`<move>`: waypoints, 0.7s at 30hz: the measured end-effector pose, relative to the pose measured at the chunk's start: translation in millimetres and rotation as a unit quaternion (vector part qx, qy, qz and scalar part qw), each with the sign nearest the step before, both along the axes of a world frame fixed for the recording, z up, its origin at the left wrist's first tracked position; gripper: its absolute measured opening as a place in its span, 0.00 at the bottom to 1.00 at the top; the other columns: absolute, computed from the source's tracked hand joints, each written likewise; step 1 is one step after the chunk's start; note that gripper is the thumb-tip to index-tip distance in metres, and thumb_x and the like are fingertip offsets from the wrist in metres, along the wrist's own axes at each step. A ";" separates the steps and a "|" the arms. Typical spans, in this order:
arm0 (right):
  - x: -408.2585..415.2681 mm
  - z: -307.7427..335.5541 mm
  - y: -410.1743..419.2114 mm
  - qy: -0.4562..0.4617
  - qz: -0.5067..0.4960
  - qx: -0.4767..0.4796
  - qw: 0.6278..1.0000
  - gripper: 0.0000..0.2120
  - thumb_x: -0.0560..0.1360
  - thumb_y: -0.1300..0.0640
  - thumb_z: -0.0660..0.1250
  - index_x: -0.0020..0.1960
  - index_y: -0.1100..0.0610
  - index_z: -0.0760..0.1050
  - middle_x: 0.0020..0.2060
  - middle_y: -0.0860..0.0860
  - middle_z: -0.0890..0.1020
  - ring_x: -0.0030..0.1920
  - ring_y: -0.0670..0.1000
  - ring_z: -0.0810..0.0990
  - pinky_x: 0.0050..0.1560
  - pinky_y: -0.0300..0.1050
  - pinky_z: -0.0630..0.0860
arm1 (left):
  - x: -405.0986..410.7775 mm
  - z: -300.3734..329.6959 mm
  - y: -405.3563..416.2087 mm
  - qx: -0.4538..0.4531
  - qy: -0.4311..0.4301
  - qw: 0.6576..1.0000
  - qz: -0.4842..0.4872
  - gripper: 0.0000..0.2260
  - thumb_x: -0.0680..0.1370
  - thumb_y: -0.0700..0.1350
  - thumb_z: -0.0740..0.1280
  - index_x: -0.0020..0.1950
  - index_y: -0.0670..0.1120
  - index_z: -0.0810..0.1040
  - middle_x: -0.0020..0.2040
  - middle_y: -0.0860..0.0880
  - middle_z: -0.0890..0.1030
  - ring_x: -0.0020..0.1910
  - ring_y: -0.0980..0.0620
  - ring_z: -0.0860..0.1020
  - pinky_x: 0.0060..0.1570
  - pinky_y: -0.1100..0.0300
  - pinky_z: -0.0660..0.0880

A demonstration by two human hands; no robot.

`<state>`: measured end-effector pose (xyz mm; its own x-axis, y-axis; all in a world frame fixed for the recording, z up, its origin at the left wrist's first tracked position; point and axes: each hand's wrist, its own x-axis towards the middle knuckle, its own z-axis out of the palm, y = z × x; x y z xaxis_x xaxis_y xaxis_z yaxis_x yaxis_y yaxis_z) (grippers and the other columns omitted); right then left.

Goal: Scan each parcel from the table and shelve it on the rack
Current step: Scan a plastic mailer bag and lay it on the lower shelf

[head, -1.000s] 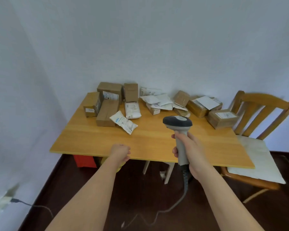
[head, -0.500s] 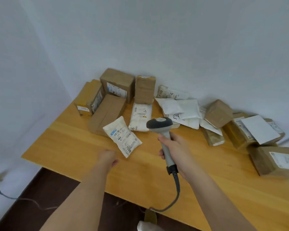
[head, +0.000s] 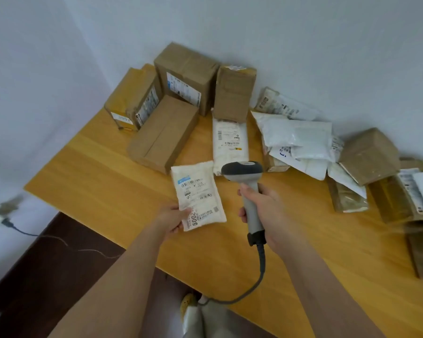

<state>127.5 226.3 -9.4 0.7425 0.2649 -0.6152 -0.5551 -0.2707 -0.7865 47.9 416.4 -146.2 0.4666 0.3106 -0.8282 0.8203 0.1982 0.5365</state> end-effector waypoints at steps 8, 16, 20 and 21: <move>-10.8 -0.9 3.7 0.005 0.032 0.018 0.999 0.09 0.80 0.53 0.66 0.53 0.58 0.78 0.34 0.54 0.78 0.29 0.47 0.76 0.34 0.43 0.75 | -3.7 21.5 26.3 0.384 -0.092 0.915 -0.090 0.13 0.80 0.41 0.64 0.65 0.44 0.77 0.63 0.44 0.74 0.50 0.48 0.75 0.47 0.59 0.68; -13.5 -6.4 2.5 0.006 0.050 0.015 0.999 0.07 0.80 0.54 0.66 0.54 0.56 0.77 0.44 0.55 0.80 0.30 0.48 0.77 0.35 0.44 0.75 | -16.0 1.7 -30.1 0.357 -0.035 0.886 -0.293 0.39 0.67 0.61 0.76 0.71 0.50 0.62 0.63 0.48 0.62 0.62 0.49 0.66 0.56 0.53 0.74; -9.5 -10.5 -1.7 0.009 0.061 0.014 0.998 0.08 0.80 0.53 0.66 0.55 0.56 0.77 0.48 0.57 0.80 0.31 0.49 0.77 0.37 0.46 0.75 | -18.1 -4.4 -29.7 0.431 -0.046 0.840 -0.327 0.31 0.75 0.48 0.72 0.74 0.54 0.61 0.66 0.49 0.62 0.64 0.50 0.64 0.56 0.56 0.74; -8.5 -11.3 -2.5 0.014 0.059 0.016 0.998 0.09 0.80 0.52 0.66 0.55 0.57 0.77 0.48 0.58 0.80 0.31 0.50 0.77 0.38 0.47 0.74 | -18.5 -5.2 -28.6 0.450 -0.053 0.821 -0.348 0.30 0.77 0.44 0.69 0.75 0.55 0.61 0.68 0.50 0.62 0.65 0.50 0.64 0.57 0.56 0.72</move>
